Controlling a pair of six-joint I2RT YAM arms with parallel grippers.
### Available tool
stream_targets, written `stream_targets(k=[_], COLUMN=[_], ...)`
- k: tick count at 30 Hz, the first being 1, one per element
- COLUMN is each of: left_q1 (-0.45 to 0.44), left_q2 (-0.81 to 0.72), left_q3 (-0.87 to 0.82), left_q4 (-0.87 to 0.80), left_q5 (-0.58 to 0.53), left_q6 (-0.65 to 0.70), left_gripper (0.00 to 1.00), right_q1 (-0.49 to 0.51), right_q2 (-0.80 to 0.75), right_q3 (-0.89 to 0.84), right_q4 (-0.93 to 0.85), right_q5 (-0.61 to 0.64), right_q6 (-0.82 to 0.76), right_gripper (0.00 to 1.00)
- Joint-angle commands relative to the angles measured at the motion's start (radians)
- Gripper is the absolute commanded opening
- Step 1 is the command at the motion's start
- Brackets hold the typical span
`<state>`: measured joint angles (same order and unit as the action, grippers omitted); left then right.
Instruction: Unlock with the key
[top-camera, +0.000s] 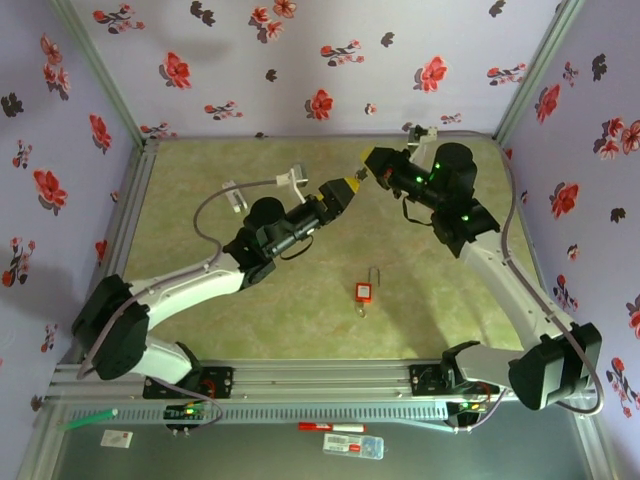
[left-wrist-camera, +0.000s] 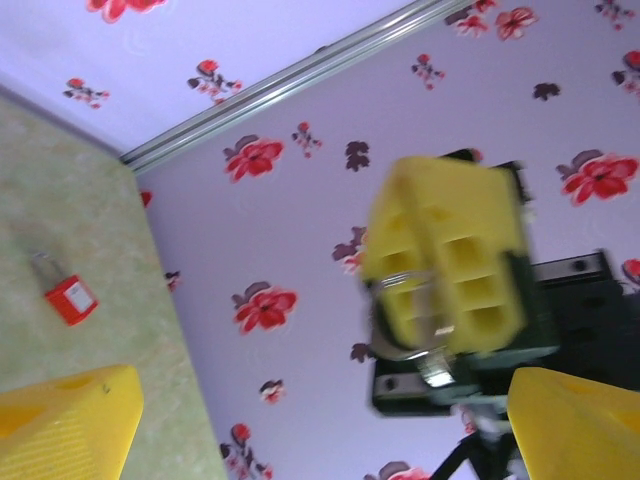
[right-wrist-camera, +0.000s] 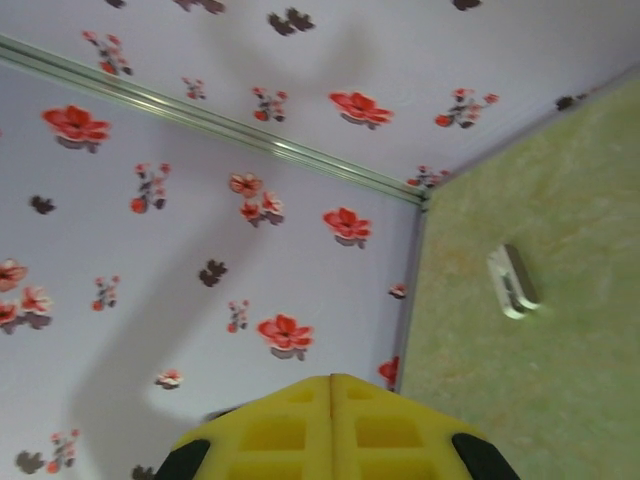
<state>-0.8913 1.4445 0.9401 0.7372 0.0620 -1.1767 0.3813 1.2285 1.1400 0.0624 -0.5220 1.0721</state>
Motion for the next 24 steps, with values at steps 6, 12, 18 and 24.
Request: stream_targets(k=[6,12,18,24], left_q1=[-0.038,-0.038,-0.038,-0.039], left_q2=[0.057,0.100,0.122,0.131], left_q3=[0.085,0.090,0.075,0.077], left_q4=[0.168,0.188,0.232,0.232], left_q5=[-0.062,-0.062,-0.052,-0.019], left_q6=[-0.036,-0.072,-0.099,-0.108], left_gripper=[0.90,0.78,0.61,0.39], right_q1=[-0.001,-0.002,-0.001,-0.001], right_q2=[0.004,-0.003,-0.003,-0.003], right_q3=[0.067,0.077,0.073,0.059], right_q4=[-0.109,-0.123,-0.123,-0.106], right_q5=[0.006,0.008,0.005,0.006], right_q6=[-0.095,-0.096,-0.083,-0.066], right_gripper=[0.00,0.00,0.00,0.00])
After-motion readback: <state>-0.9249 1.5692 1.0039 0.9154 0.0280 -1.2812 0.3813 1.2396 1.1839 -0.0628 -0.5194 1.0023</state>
